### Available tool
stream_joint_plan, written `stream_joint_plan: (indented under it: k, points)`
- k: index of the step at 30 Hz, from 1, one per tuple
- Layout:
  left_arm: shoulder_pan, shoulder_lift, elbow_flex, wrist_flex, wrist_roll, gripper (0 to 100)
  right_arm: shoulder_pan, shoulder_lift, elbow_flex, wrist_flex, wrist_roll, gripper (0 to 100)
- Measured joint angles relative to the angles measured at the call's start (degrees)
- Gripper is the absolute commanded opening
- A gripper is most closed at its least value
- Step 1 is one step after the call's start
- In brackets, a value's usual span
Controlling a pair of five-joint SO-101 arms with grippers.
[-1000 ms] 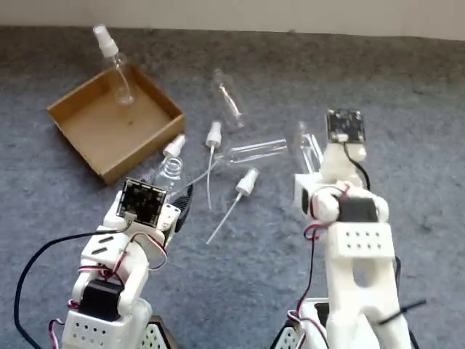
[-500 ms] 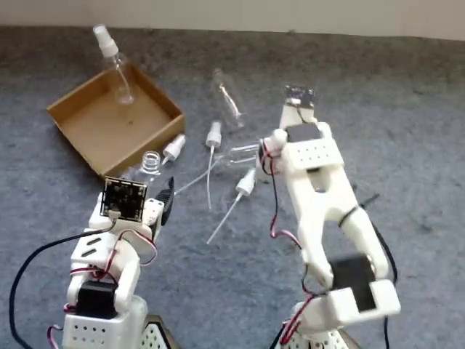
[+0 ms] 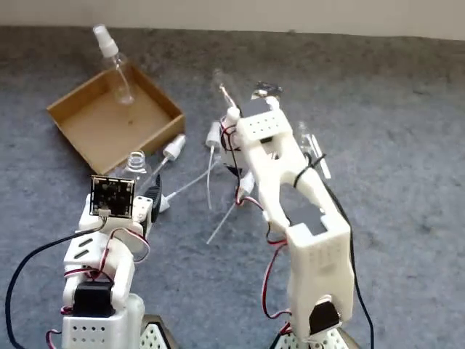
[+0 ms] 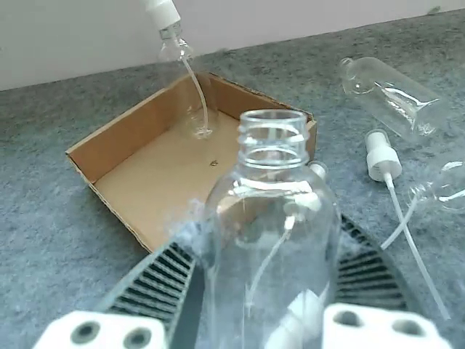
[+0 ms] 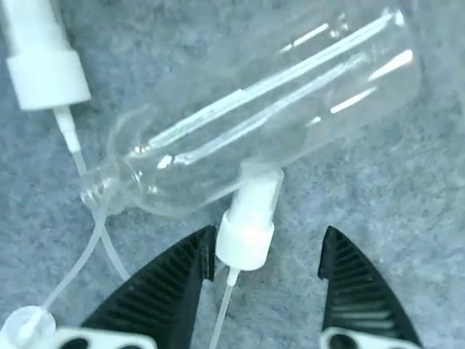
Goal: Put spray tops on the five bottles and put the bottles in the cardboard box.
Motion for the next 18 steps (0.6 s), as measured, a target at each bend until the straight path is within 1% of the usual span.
stream_joint_plan:
  k: [6, 13, 18]
  points:
    - [-0.1, 0.0, 0.0, 0.0, 0.0, 10, 0.1, 6.7, -6.2, 0.5, -0.4, 20.4]
    - [-0.1, 0.0, 0.0, 0.0, 0.0, 10, 0.1, 11.4, -6.4, 2.2, -0.4, 0.8]
    - [-0.1, 0.0, 0.0, 0.0, 0.0, 10, 0.3, 11.4, -6.4, 3.3, -0.4, 0.5]
